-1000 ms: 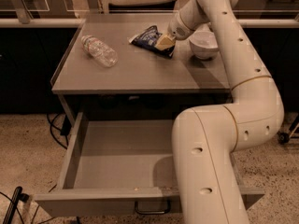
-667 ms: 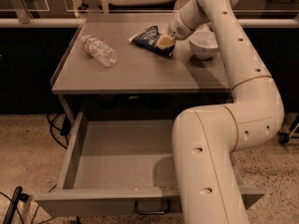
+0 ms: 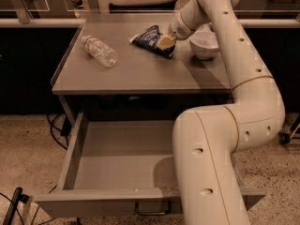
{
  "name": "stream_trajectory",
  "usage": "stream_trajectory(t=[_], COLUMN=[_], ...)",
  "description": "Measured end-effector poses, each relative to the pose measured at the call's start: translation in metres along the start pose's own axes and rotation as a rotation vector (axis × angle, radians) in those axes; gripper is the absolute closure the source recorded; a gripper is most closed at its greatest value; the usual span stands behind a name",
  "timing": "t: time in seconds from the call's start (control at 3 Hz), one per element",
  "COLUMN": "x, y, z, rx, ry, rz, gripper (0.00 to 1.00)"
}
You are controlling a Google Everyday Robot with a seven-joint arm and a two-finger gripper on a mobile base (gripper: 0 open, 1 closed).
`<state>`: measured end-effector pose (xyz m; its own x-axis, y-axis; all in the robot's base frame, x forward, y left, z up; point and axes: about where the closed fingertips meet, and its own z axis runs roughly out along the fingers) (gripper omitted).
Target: Place blue chip bag into top drawer
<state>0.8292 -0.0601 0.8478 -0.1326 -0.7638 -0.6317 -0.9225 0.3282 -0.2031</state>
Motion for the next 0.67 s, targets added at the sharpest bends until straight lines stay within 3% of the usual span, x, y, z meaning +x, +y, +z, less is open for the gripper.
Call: stream_trajectory(t=[0.67], x=[0.0], y=[0.0], z=[0.0], rx=[0.0], ry=[0.0], rz=[0.0], gripper=[0.28])
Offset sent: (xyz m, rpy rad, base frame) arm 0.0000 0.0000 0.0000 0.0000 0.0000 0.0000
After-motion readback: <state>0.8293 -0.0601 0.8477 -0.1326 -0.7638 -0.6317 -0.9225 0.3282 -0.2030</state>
